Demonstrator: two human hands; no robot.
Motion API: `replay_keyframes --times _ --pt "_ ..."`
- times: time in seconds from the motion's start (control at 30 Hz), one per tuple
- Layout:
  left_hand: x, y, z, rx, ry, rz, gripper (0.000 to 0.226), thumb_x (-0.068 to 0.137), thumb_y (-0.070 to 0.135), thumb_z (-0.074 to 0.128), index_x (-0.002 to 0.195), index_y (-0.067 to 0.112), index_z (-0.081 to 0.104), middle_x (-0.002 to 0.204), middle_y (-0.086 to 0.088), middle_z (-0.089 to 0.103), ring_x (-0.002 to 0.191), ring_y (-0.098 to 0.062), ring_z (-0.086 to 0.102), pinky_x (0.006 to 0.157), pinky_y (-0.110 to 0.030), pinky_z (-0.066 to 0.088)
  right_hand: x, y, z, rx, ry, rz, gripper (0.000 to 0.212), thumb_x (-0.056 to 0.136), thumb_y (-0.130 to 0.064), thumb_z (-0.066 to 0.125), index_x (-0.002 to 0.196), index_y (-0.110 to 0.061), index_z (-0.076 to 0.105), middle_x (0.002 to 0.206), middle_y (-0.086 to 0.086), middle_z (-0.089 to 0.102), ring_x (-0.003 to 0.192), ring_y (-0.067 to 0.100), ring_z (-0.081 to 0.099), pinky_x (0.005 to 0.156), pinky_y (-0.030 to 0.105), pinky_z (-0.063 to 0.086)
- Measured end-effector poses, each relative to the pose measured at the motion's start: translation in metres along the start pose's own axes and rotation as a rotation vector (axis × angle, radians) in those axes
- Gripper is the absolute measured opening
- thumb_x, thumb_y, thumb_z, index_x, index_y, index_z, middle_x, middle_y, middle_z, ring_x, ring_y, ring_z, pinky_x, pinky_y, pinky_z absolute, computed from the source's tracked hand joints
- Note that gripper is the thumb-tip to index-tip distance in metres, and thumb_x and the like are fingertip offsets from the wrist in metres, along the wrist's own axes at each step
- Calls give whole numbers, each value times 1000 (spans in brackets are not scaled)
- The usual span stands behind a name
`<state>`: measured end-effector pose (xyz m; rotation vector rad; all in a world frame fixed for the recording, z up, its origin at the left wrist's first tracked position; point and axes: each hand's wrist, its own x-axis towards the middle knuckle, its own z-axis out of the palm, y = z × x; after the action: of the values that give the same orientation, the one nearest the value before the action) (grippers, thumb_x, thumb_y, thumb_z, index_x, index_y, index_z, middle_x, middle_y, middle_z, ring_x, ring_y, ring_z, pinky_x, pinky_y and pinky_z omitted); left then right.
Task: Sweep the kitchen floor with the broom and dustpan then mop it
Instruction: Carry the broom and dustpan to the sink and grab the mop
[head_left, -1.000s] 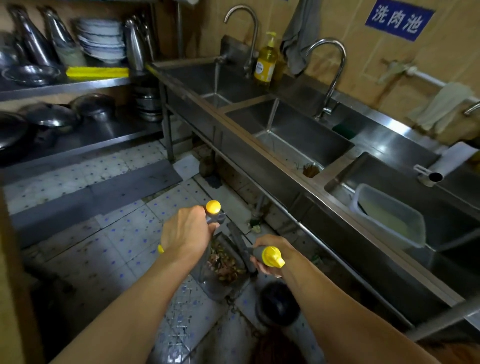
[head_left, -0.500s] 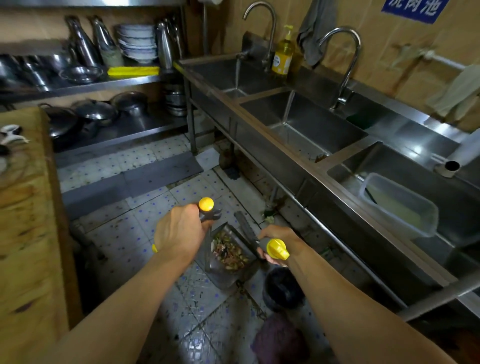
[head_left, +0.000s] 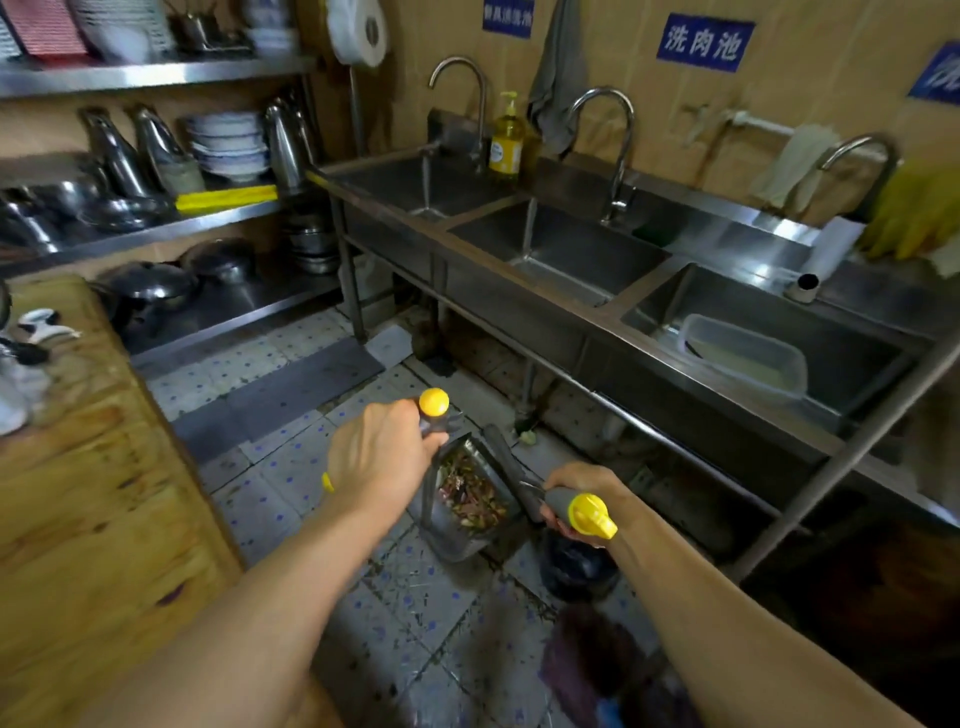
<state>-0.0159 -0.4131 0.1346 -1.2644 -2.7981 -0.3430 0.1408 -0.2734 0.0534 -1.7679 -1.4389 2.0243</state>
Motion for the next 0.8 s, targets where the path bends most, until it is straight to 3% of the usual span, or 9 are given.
replay_keyframes --times 0.1,0.2,0.4,0.53,0.8 --pt "-10 -5 -6 28 -8 75 35 87 50 58 92 16 62 92 -7 66 84 -27 64 62 -30 43 -27 13 -1 102 32 -21 17 83 1 59 69 -7 52 72 11 51 55 16 52 39 23 45" --pt "-21 -6 -9 71 -29 171 37 88 51 55 96 15 62 95 -8 66 87 -29 64 64 -31 44 -51 35 -5 333 105 -14 17 82 9 60 69 0 53 72 20 48 34 21 53 29 18 39" --pt "-34 12 -11 160 -33 296 41 90 52 52 103 14 60 96 -9 66 89 -28 64 61 -29 39 -69 62 -23 248 175 28 15 83 1 59 73 -6 52 72 11 50 51 16 54 37 24 45" --pt "-36 27 -6 204 -37 360 44 91 54 48 110 15 59 96 -8 66 89 -26 64 63 -30 41 -73 74 -44 314 199 29 20 85 6 56 70 -4 47 70 14 46 38 20 52 35 22 44" --pt "-36 63 10 300 -18 557 45 93 54 43 123 21 49 97 -5 67 91 -25 65 65 -30 44 -74 90 -85 237 265 33 20 84 -1 59 69 -12 50 68 5 53 57 16 52 47 23 48"
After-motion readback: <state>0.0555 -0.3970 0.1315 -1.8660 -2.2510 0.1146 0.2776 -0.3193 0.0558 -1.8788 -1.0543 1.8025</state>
